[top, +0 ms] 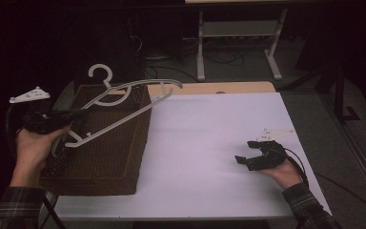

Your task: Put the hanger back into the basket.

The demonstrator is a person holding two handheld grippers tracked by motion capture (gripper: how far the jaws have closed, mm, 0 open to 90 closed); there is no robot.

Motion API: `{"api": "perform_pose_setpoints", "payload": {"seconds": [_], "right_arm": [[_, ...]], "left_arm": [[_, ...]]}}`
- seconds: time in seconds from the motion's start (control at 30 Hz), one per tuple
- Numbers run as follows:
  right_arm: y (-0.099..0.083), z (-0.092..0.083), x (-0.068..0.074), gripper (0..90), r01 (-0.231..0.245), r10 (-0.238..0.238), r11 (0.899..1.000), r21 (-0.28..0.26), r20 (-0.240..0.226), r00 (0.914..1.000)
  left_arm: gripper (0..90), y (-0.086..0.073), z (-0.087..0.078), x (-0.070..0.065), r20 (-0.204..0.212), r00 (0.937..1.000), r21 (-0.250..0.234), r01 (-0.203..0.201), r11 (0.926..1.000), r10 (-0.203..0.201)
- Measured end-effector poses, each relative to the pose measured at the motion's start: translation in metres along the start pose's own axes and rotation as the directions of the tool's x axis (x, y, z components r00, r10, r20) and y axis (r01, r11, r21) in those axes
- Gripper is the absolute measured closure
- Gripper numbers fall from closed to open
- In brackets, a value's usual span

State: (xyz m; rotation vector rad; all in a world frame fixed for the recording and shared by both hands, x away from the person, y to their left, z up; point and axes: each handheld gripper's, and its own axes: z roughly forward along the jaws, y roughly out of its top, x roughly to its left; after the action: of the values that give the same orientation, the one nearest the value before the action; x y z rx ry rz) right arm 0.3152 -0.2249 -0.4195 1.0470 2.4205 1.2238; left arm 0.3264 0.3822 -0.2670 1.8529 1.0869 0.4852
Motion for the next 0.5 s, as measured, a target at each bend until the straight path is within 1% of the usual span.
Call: {"api": "perform_pose_setpoints", "payload": {"seconds": [0.03, 0.07, 0.1, 0.13, 0.23, 0.33, 0.37, 0.5], "right_arm": [[0.0, 0.001, 0.0, 20.0, 0.001, -0.001, 1.0, 0.003, 0.0, 1.0], [0.0, 0.001, 0.0, 20.0, 0.001, -0.001, 1.0, 0.003, 0.0, 1.0], [0.0, 0.001, 0.0, 19.9, 0.001, -0.001, 1.0, 0.004, 0.003, 1.0], [0.0, 0.001, 0.0, 19.9, 0.001, -0.001, 1.0, 0.004, 0.003, 1.0], [0.0, 0.001, 0.0, 20.0, -0.001, 0.001, 1.0, 0.004, 0.004, 1.0], [0.0, 0.001, 0.0, 19.9, -0.005, 0.005, 1.0, 0.008, 0.006, 1.0], [0.0, 0.001, 0.0, 19.9, -0.004, 0.004, 1.0, 0.007, 0.006, 1.0], [0.0, 0.001, -0.001, 19.9, -0.007, 0.007, 1.0, 0.006, 0.006, 1.0]], "left_arm": [[82.7, -0.006, -0.006, 0.009, -0.033, 0.9994, 0.002, 0.008, 1.0, -0.008], [82.7, -0.006, -0.006, 0.009, -0.033, 0.9994, 0.002, 0.008, 1.0, -0.008], [82.7, -0.011, -0.011, 0.017, -0.063, 0.9978, 0.002, 0.021, 0.9998, -0.021], [82.6, -0.011, -0.011, 0.017, -0.063, 0.9978, 0.002, 0.021, 0.9998, -0.021], [82.7, -0.021, -0.019, 0.033, -0.103, 0.9936, -0.004, 0.047, 0.9989, -0.047], [82.7, -0.027, -0.025, 0.042, -0.125, 0.99, -0.016, 0.065, 0.9978, -0.066], [82.7, -0.032, -0.03, 0.048, -0.14, 0.9871, -0.019, 0.077, 0.9968, -0.079], [82.6, -0.04, -0.035, 0.056, -0.176, 0.9803, -0.018, 0.089, 0.9959, -0.09]]}}
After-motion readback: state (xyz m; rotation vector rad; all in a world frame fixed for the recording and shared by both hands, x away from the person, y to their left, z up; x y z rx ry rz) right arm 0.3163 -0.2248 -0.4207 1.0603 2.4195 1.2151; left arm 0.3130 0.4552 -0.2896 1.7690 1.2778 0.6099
